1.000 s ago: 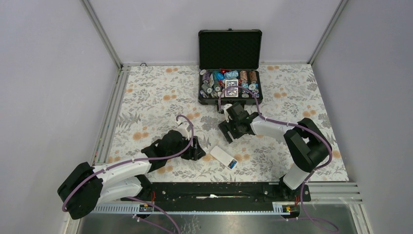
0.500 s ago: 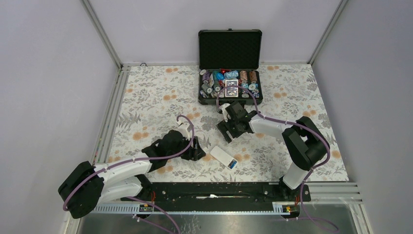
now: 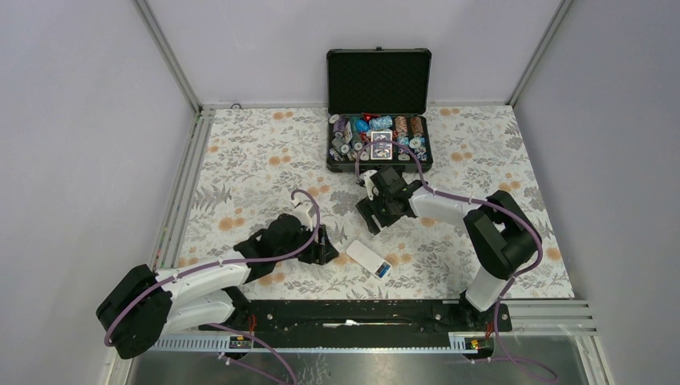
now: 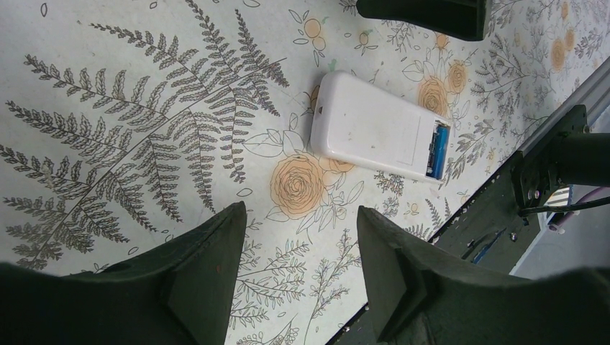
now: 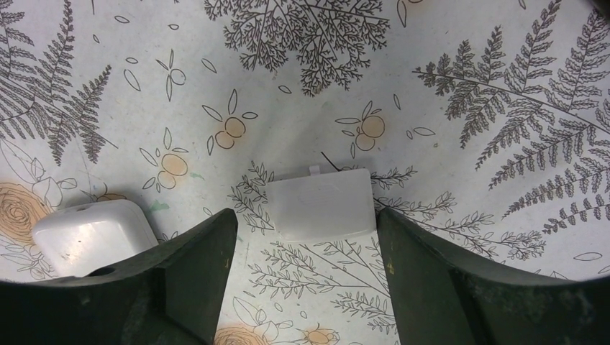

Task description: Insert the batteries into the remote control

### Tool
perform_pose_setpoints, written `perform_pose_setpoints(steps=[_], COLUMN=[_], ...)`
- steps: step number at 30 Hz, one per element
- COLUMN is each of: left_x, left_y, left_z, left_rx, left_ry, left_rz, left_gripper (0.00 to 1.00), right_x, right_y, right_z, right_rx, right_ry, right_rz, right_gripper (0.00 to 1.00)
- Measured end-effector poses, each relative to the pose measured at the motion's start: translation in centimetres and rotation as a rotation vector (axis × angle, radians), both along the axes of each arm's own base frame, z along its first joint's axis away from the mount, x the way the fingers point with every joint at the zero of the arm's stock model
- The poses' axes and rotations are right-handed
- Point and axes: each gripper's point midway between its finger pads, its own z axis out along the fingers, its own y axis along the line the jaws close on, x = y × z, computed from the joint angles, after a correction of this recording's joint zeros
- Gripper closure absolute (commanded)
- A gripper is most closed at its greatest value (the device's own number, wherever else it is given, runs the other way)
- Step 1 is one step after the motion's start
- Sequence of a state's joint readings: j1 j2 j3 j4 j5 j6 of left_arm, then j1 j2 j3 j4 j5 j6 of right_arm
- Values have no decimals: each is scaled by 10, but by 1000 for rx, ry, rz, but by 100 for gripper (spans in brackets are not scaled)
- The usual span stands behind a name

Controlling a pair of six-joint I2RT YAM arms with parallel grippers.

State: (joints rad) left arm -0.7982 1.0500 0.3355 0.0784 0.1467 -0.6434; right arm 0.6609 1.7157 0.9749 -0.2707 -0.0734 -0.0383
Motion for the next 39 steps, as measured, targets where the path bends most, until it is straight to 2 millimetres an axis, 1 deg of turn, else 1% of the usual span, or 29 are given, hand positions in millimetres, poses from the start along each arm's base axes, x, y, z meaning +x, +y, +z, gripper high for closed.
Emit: perform_pose_setpoints(steps=[9, 12, 17, 27, 35, 39], left_x=[0, -1, -1, -1, -1, -1], left_y=[0, 0, 0, 0, 0, 0], left_z=[-2, -3, -3, -3, -3, -3], left_rx=[3, 6, 6, 6, 6, 6], left_ry=[5, 9, 9, 9, 9, 9], left_rz=[-1, -3, -3, -3, -3, -3], left_gripper=[39, 39, 39, 39, 39, 39], right_x=[-4, -7, -11, -9, -6, -5], right_y=[1, 3, 2, 1, -1, -2], right_z=[0, -1, -2, -2, -3, -3], right_rx=[-11, -22, -47, -69, -90, -100], right_ry=[4, 3, 3, 5, 4, 4], right_rz=[3, 11, 17, -8, -37, -47], right_gripper=[23, 24, 31, 33, 42, 49])
